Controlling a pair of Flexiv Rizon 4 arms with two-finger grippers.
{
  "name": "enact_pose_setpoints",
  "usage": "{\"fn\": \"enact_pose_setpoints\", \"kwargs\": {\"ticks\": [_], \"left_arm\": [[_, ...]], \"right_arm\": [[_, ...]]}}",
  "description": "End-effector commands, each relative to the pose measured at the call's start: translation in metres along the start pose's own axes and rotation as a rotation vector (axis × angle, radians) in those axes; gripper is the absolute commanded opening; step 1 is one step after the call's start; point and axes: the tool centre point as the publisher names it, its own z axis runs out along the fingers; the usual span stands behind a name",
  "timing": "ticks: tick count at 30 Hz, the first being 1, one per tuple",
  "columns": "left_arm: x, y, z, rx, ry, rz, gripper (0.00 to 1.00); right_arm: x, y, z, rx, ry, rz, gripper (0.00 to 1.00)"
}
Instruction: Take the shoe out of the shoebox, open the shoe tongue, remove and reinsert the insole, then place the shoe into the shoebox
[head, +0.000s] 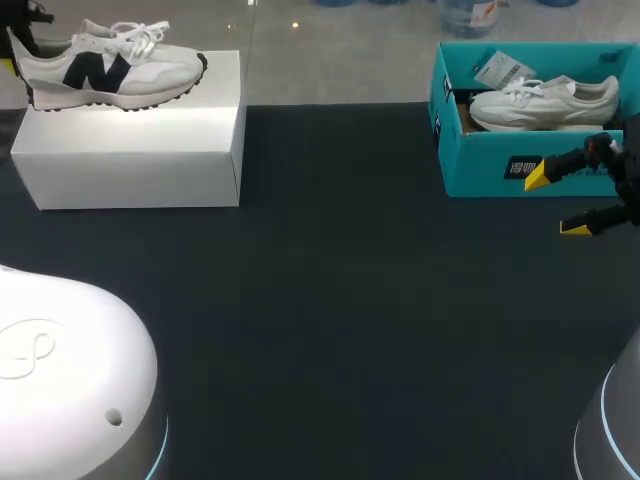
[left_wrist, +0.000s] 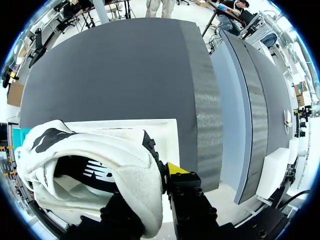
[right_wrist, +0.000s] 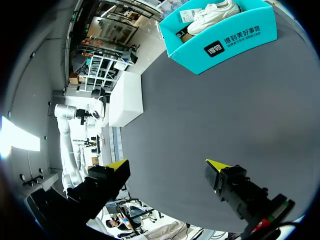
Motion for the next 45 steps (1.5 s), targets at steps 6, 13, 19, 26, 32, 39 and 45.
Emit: {"fn": "enact_pose_setpoints", "kwargs": {"ticks": [6, 13, 19, 26, 32, 39, 45], "left_arm": [[-0.007, 0.026, 0.031, -0.049, -0.002, -0.023, 0.0], [-0.006, 0.022, 0.065, -0.06, 0.015, -0.013, 0.0], [-0.007, 0.014, 0.096, -0.067, 0.026, -0.029, 0.0], [-0.013, 0.024, 0.132, -0.108, 0.05, -0.082, 0.0], [-0.01, 0.026, 0.148, -0.098, 0.058, -0.093, 0.0], [-0.009, 0.024, 0.167, -0.062, 0.074, -0.092, 0.0], [-0.01, 0.024, 0.18, -0.041, 0.087, -0.091, 0.0]], "right_arm": [[0.0, -0.001, 0.0, -0.001, -0.004, 0.001, 1.0], [0.0, -0.001, 0.0, -0.001, -0.004, 0.001, 1.0], [0.0, -0.001, 0.0, -0.001, -0.004, 0.001, 1.0], [0.0, -0.001, 0.0, -0.001, -0.004, 0.001, 1.0], [0.0, -0.001, 0.0, -0.001, -0.004, 0.001, 1.0], [0.0, -0.001, 0.0, -0.001, -0.004, 0.001, 1.0], [0.0, -0.001, 0.0, -0.001, -0.004, 0.001, 1.0]]}}
